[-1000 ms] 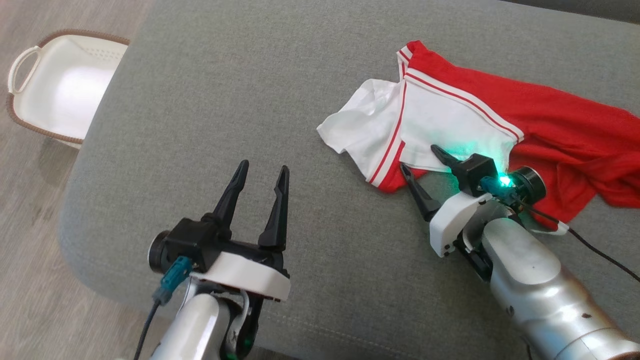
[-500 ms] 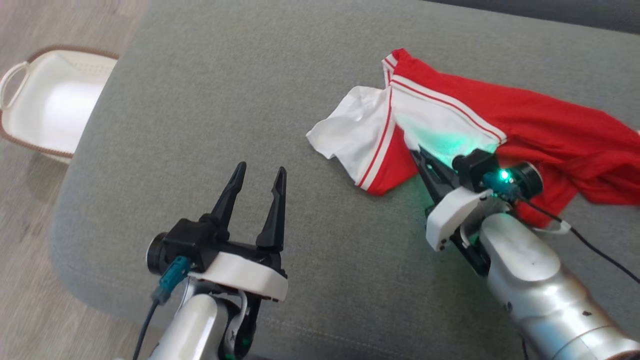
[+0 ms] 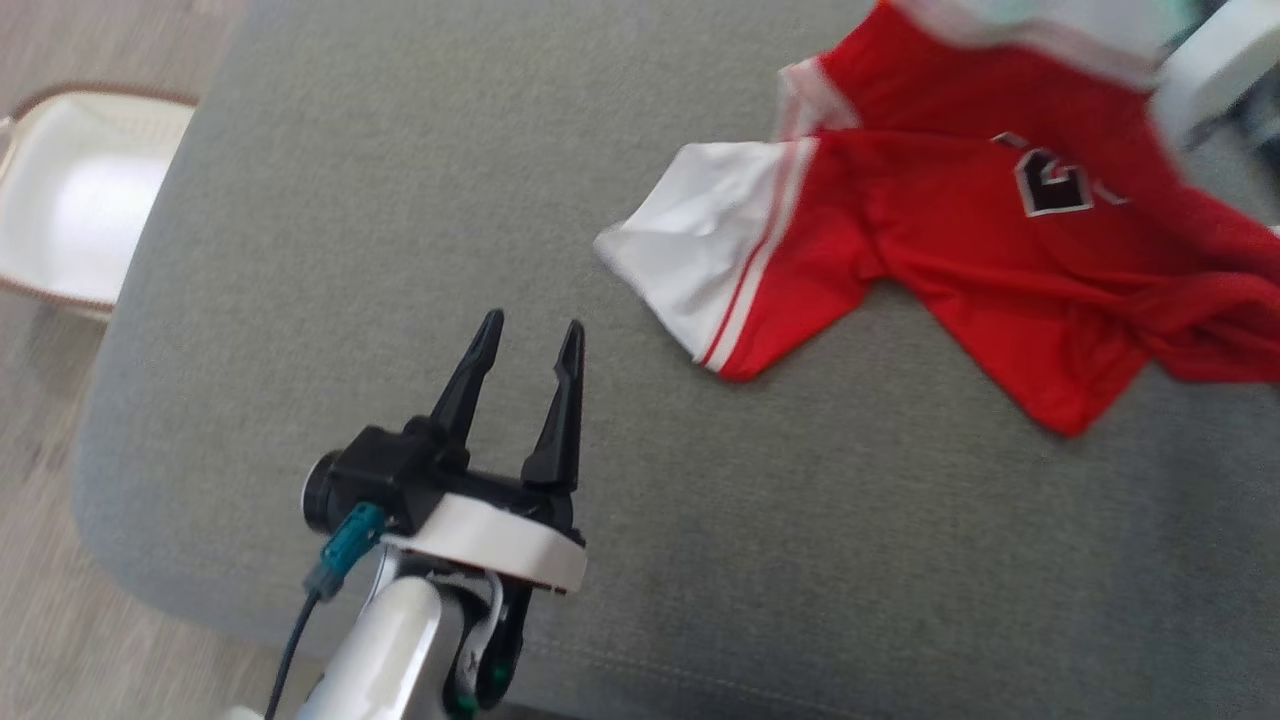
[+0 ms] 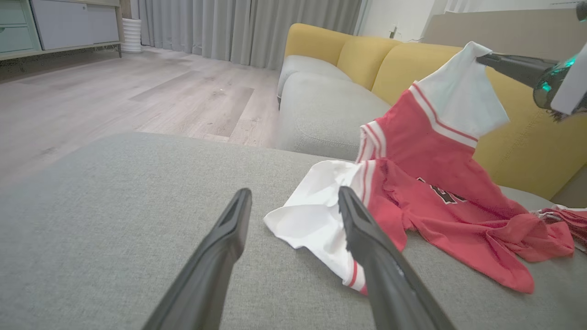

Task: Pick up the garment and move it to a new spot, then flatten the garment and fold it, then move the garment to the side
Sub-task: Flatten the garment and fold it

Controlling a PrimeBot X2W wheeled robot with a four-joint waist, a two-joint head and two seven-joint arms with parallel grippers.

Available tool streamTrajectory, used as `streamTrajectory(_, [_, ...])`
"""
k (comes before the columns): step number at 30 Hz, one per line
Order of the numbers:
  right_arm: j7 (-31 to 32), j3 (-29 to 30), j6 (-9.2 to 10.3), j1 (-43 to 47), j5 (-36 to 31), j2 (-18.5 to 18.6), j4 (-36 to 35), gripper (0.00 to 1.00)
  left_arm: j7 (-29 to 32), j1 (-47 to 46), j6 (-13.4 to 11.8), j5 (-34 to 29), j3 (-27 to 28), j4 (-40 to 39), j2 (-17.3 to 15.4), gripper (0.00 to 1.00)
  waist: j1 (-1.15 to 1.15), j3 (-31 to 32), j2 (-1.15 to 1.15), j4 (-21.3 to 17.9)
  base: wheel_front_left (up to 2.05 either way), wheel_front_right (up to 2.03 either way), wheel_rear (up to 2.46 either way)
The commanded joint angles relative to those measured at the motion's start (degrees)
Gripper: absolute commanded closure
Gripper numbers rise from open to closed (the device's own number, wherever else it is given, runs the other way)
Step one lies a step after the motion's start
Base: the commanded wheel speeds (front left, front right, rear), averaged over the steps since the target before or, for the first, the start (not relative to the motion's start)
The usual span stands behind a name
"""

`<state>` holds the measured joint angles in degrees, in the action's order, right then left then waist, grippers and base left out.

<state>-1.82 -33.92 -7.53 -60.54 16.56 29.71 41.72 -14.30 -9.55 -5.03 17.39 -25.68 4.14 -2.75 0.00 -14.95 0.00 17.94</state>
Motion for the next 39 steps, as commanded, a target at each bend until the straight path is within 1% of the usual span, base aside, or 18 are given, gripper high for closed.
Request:
streamTrajectory(1, [0.7, -1.1, 0.04, -2.0, -0.2, 1.2, -0.4, 1.00, -0.7, -2.8, 0.0, 0.2, 1.5, -1.9, -0.1, 0.00, 0.00, -1.3, 0.00, 1.4, 0.00, 0.00, 0.00])
streamTrajectory(3, [1.9, -2.4, 0.04, -5.9, -0.5, 3.2, 2.1, 1.00, -0.7, -3.2, -0.2, 0.6, 1.2, -1.9, -0.1, 0.00, 0.00, -2.2, 0.00, 2.4, 0.00, 0.00, 0.00])
streamTrajectory(5, [2.5, -3.2, 0.04, -9.5, -1.1, 4.2, 5.1, 1.00, -0.7, -3.6, -0.4, 0.8, 1.2, -2.0, -0.1, 0.00, 0.00, -3.1, 0.00, 3.2, 0.00, 0.00, 0.00])
streamTrajectory(6, [2.1, -3.5, 0.04, -11.1, -1.7, 4.5, 6.5, 0.11, -0.7, -3.7, -0.5, 0.9, 1.2, -2.0, -0.1, 0.00, 0.00, -3.5, 0.00, 3.5, 0.00, 0.00, 0.00])
streamTrajectory(7, [1.8, -3.8, 0.04, -12.6, -2.4, 4.5, 8.0, 0.00, -0.7, -3.9, -0.5, 0.9, 1.1, -2.1, -0.1, 0.00, 0.00, -3.8, 0.00, 3.8, 0.00, 0.00, 0.00])
streamTrajectory(11, [1.4, -4.3, 0.04, -16.0, -3.2, 2.8, 14.2, 0.00, -0.7, -4.2, -0.6, 1.0, 1.4, -2.0, -0.1, 0.00, 0.00, -4.3, 0.00, 3.9, 0.00, 0.00, 0.00])
streamTrajectory(15, [-1.3, -4.6, 0.04, -16.4, -3.1, 0.1, 17.8, 0.00, -0.7, -4.5, -0.7, 0.6, 2.5, -1.5, -0.1, 0.00, 0.00, -3.7, 0.00, 2.5, 0.00, 0.00, 0.00])
streamTrajectory(21, [-8.9, -4.0, 0.04, -13.0, 0.3, -3.7, 18.8, 0.00, -0.7, -4.7, -0.1, -1.0, 5.3, -1.0, -0.1, 0.00, 0.00, -1.2, 0.00, -1.7, 0.00, 0.00, 0.00])
streamTrajectory(22, [-8.9, -4.0, 0.04, -13.0, 0.3, -3.7, 18.8, 0.00, -0.7, -4.7, -0.1, -1.0, 5.3, -1.0, -0.1, 0.00, 0.00, -1.2, 0.00, -1.7, 0.00, 0.00, 0.00])
streamTrajectory(24, [-10.8, -3.7, 0.04, -11.2, 1.5, -5.1, 17.8, 0.00, -0.7, -4.5, 0.2, -1.6, 6.7, -0.9, -0.1, 0.00, 0.00, -0.1, 0.00, -3.7, 0.00, 0.00, 0.00])
streamTrajectory(29, [-12.9, -1.9, 0.04, -5.0, 4.1, -8.0, 11.8, 0.00, -0.7, -3.8, 0.9, -3.0, 10.1, -1.0, -0.1, 0.00, 0.00, 2.6, 0.00, -8.8, 0.00, 0.00, 0.00])
streamTrajectory(33, [-13.1, 2.3, 0.04, 2.6, 5.1, -9.6, 3.4, 0.00, -0.7, -3.2, 1.7, -3.9, 12.2, -1.1, -0.1, 0.00, 0.00, 4.8, 0.00, -12.3, 0.00, 0.00, 0.00])
streamTrajectory(36, [-13.2, 7.1, 0.04, 10.9, 3.4, -10.8, -3.8, 0.00, -0.7, -2.6, 2.1, -4.2, 13.1, -1.0, -0.1, 0.00, 0.00, 6.5, 0.00, -14.1, 0.00, 0.00, 0.00])
streamTrajectory(39, [-13.2, 11.9, 0.04, 20.7, 0.3, -13.5, -10.5, 0.00, -0.7, -1.7, 2.3, -4.3, 13.9, -0.8, -0.1, 0.00, 0.00, 8.4, 0.00, -15.7, 0.00, 0.00, 0.00])
